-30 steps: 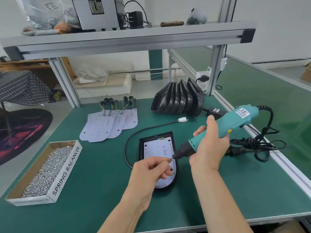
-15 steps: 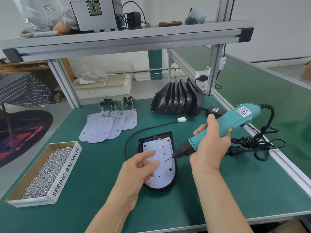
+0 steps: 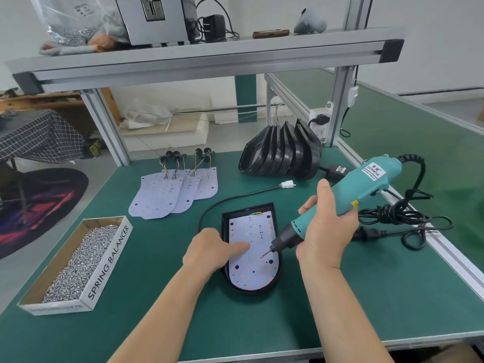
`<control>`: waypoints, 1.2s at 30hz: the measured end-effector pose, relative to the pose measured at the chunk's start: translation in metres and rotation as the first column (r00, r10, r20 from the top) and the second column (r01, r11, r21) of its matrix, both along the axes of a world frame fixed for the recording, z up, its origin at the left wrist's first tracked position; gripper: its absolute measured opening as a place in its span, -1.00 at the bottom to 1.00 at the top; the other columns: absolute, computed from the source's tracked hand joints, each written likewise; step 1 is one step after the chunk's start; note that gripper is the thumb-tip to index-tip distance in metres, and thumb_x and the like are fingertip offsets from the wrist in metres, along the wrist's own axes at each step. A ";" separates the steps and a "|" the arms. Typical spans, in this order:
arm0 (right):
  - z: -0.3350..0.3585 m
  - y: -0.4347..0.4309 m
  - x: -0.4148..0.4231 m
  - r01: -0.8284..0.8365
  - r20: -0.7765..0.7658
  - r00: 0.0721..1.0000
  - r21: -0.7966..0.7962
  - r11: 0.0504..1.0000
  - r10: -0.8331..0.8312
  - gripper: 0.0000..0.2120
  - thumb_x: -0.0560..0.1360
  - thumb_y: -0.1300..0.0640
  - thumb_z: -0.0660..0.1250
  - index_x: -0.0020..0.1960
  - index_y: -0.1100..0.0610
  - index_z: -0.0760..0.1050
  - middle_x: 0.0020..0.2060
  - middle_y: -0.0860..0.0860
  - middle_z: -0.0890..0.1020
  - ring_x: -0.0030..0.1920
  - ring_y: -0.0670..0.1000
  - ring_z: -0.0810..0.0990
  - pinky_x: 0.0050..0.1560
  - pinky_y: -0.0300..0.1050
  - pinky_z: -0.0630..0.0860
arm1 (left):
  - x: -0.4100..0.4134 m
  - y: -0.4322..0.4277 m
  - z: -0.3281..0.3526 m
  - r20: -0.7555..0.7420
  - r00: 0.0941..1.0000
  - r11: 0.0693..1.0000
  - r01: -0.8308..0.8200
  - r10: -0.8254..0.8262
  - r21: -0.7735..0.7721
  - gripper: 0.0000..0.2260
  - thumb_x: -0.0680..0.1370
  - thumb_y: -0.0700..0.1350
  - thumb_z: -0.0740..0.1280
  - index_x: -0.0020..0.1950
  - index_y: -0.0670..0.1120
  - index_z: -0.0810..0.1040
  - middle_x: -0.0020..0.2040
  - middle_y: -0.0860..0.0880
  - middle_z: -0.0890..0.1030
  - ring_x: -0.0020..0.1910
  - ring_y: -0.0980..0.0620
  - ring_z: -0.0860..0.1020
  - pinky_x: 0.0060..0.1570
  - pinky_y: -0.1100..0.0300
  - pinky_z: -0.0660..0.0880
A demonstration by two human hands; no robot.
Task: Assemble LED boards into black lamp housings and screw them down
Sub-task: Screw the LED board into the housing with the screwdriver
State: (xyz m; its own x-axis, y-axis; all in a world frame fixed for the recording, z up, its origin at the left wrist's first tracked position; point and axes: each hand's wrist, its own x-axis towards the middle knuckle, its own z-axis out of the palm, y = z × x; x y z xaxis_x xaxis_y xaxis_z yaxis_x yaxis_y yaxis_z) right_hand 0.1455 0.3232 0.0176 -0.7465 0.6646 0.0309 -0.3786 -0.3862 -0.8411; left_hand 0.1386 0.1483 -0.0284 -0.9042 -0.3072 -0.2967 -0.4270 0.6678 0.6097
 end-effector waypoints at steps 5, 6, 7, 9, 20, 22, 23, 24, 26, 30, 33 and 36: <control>-0.002 -0.002 0.000 -0.021 -0.040 0.999 0.048 0.999 0.023 -0.79 0.45 0.06 0.42 -0.17 0.05 0.38 -0.51 -0.01 0.48 -0.51 -0.03 0.44 -0.43 -0.27 0.41 | -0.008 0.006 0.002 0.036 0.999 0.970 0.024 -0.034 0.244 -0.64 0.36 0.00 0.59 -0.23 -0.17 0.47 -0.31 -0.06 0.50 -0.35 -0.03 0.42 -0.34 0.20 0.33; -0.003 -0.003 0.000 -0.029 -0.054 0.998 0.075 0.997 0.033 -0.79 0.46 0.08 0.43 -0.18 0.05 0.39 -0.51 -0.01 0.47 -0.52 -0.03 0.44 -0.43 -0.26 0.41 | -0.009 0.007 0.001 0.042 0.998 0.956 0.031 -0.045 0.290 -0.66 0.38 -0.04 0.57 -0.11 -0.25 0.56 -0.20 -0.12 0.62 -0.27 -0.07 0.54 -0.24 0.16 0.44; -0.004 -0.004 0.000 -0.035 -0.068 0.997 0.112 0.993 0.043 -0.79 0.48 0.10 0.43 -0.18 0.08 0.39 -0.52 -0.02 0.47 -0.52 -0.03 0.44 -0.43 -0.26 0.41 | -0.010 0.008 0.001 0.051 0.998 0.946 0.029 -0.048 0.323 -0.64 0.38 -0.07 0.56 0.00 -0.28 0.59 -0.06 -0.16 0.69 -0.15 -0.11 0.63 -0.11 0.11 0.54; -0.006 -0.007 0.001 -0.037 -0.092 0.994 0.202 0.979 0.056 -0.79 0.52 0.15 0.42 -0.17 0.13 0.40 -0.51 -0.01 0.47 -0.53 -0.03 0.44 -0.43 -0.28 0.41 | -0.009 0.010 0.003 0.061 0.997 0.937 0.023 -0.047 0.350 -0.64 0.37 -0.08 0.55 0.06 -0.25 0.61 0.05 -0.18 0.71 0.04 -0.16 0.68 0.11 -0.03 0.59; -0.016 -0.024 0.008 -0.026 -0.107 0.991 0.450 0.892 0.083 -0.79 0.45 -0.06 0.42 -0.18 0.06 0.48 -0.40 0.19 0.55 -0.37 0.28 0.53 -0.23 0.13 0.55 | -0.006 0.013 0.007 0.051 0.995 0.916 0.055 -0.082 0.398 -0.57 0.24 -0.01 0.48 0.03 -0.19 0.67 0.00 -0.12 0.73 0.05 -0.16 0.69 0.20 -0.12 0.58; -0.017 -0.025 0.007 -0.028 -0.104 0.991 0.461 0.887 0.085 -0.80 0.45 -0.05 0.43 -0.19 0.04 0.48 -0.39 0.17 0.55 -0.36 0.29 0.54 -0.21 0.18 0.55 | -0.006 0.012 0.006 0.050 0.996 0.918 0.051 -0.077 0.392 -0.57 0.24 -0.01 0.48 0.03 -0.19 0.67 0.00 -0.13 0.73 0.05 -0.16 0.69 0.20 -0.12 0.58; -0.017 -0.026 0.007 -0.031 -0.100 0.991 0.463 0.886 0.087 -0.80 0.45 -0.05 0.43 -0.19 0.03 0.48 -0.39 0.17 0.55 -0.36 0.28 0.54 -0.21 0.19 0.55 | -0.007 0.012 0.005 0.049 0.996 0.920 0.052 -0.077 0.389 -0.59 0.26 -0.01 0.49 0.03 -0.20 0.67 0.00 -0.13 0.73 0.06 -0.16 0.68 0.20 -0.11 0.58; -0.017 -0.027 0.007 -0.034 -0.097 0.991 0.463 0.886 0.088 -0.80 0.45 -0.05 0.42 -0.19 0.04 0.48 -0.39 0.17 0.55 -0.36 0.27 0.54 -0.22 0.19 0.55 | -0.007 0.011 0.004 0.048 0.996 0.921 0.052 -0.077 0.386 -0.63 0.30 -0.03 0.50 0.03 -0.20 0.67 0.00 -0.13 0.73 0.06 -0.16 0.68 0.20 -0.11 0.58; -0.017 -0.027 0.008 -0.036 -0.096 0.991 0.462 0.886 0.090 -0.80 0.44 -0.05 0.42 -0.19 0.04 0.48 -0.40 0.16 0.55 -0.37 0.26 0.54 -0.23 0.18 0.56 | -0.009 0.010 0.002 0.052 0.996 0.923 0.048 -0.073 0.382 -0.68 0.36 -0.06 0.51 0.04 -0.19 0.66 0.01 -0.13 0.72 0.06 -0.16 0.68 0.17 -0.09 0.59; -0.019 -0.028 0.008 -0.042 -0.090 0.991 0.480 0.876 0.097 -0.75 0.43 -0.08 0.41 -0.19 0.08 0.47 -0.42 0.14 0.56 -0.38 0.24 0.54 -0.26 0.12 0.55 | -0.010 0.010 -0.001 0.054 0.997 0.927 0.038 -0.063 0.374 -0.70 0.41 -0.04 0.52 0.06 -0.17 0.65 0.03 -0.12 0.71 0.00 -0.14 0.66 -0.21 0.17 0.46; -0.020 -0.030 0.007 -0.046 -0.086 0.991 0.498 0.866 0.102 -0.69 0.42 -0.09 0.42 -0.19 0.15 0.46 -0.44 0.16 0.56 -0.39 0.25 0.53 -0.28 0.15 0.54 | -0.010 0.010 -0.002 0.047 0.997 0.925 0.037 -0.059 0.377 -0.74 0.44 -0.06 0.51 0.05 -0.16 0.66 0.01 -0.12 0.71 -0.15 -0.07 0.61 -0.31 0.21 0.38; -0.020 -0.032 0.006 -0.047 -0.099 0.989 0.516 0.855 0.114 -0.67 0.43 -0.09 0.42 -0.19 0.17 0.45 -0.44 0.14 0.55 -0.40 0.24 0.52 -0.30 0.17 0.52 | -0.010 0.010 -0.002 0.038 0.998 0.927 0.041 -0.059 0.372 -0.74 0.44 -0.07 0.50 0.05 -0.17 0.66 0.01 -0.12 0.72 -0.16 -0.08 0.62 -0.30 0.21 0.39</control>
